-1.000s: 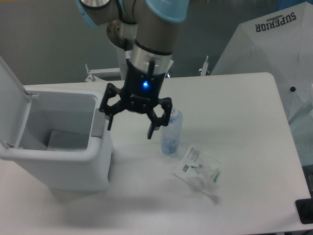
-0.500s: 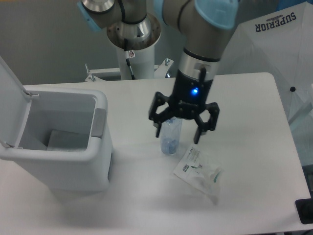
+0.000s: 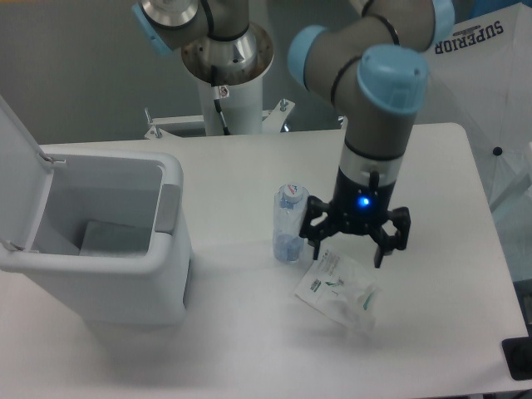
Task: Open the trash can
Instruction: 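Lift the gripper off the opened can and move back toward the bottle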
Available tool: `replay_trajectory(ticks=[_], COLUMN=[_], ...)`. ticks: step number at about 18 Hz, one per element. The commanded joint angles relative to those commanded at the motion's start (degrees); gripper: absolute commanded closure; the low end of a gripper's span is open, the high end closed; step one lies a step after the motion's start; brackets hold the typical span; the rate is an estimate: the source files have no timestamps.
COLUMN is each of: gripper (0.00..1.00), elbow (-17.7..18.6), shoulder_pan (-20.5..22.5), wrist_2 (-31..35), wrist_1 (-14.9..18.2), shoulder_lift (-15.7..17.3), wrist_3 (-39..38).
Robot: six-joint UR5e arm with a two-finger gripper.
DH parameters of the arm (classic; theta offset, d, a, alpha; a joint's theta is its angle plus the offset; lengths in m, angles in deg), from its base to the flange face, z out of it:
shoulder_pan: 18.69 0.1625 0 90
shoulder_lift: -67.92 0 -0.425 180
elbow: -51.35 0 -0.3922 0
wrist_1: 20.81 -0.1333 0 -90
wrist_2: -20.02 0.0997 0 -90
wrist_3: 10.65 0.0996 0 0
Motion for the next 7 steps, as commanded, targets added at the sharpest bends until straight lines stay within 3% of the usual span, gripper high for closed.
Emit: replay_trajectory(ticks=[3,7], gripper=[0.00,0.00], elbow=[-2.5,-5.0], shoulder_pan=[0.3,0.9], wrist_2=[3.8,6.3], wrist_1=[0.4,0.7], shoulder_lift=[-3.3,-5.5], wrist_3=[6.1,8.5])
